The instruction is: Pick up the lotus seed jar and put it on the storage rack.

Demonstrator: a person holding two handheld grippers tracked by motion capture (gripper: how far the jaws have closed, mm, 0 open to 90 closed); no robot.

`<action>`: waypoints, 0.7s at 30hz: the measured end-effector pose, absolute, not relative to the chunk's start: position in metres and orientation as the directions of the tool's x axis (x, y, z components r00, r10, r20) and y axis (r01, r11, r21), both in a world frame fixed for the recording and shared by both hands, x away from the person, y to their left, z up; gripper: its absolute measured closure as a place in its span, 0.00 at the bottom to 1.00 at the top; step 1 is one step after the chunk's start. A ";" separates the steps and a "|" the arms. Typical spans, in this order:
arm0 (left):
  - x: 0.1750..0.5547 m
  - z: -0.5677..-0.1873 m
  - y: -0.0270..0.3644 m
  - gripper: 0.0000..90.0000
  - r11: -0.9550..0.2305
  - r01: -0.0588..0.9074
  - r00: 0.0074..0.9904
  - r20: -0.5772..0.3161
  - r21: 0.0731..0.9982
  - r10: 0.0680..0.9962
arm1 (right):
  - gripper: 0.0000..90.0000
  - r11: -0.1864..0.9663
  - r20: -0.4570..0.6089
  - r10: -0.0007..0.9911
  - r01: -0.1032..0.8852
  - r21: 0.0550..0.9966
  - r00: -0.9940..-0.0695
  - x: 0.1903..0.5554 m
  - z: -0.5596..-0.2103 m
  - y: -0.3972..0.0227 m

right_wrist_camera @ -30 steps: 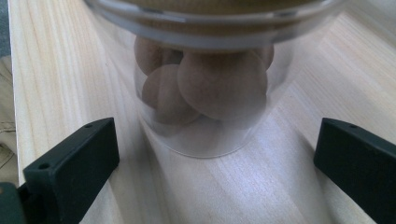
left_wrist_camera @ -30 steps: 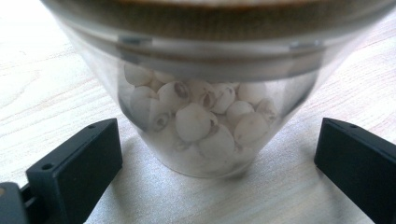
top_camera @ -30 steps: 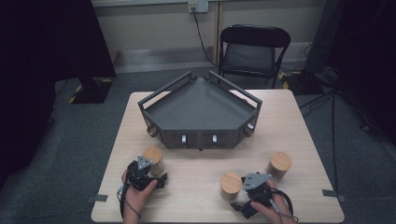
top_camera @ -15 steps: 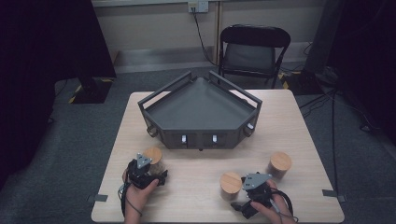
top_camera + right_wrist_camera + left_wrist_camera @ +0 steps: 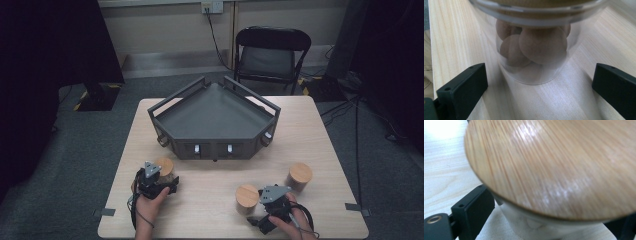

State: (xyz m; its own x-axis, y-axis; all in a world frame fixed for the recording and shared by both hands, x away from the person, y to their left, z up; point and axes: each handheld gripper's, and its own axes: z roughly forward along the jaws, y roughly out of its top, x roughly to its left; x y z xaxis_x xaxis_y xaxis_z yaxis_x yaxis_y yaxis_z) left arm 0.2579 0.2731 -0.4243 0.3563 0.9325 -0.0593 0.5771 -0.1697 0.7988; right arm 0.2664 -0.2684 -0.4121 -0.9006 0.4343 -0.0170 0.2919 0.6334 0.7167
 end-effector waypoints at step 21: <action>0.257 -0.430 0.282 0.25 -0.165 0.526 0.390 -0.064 0.835 0.919 | 0.00 0.633 -0.016 0.435 0.293 0.717 -0.900 0.266 -0.412 -0.268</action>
State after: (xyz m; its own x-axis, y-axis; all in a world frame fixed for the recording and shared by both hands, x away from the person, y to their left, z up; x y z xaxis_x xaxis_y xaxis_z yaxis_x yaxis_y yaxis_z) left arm 0.2570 0.2823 -0.4304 0.3898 0.9187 -0.0638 0.5256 -0.1650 0.8346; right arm 0.2664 -0.2684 -0.4121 -0.9003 0.4349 -0.0164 0.2926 0.6328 0.7169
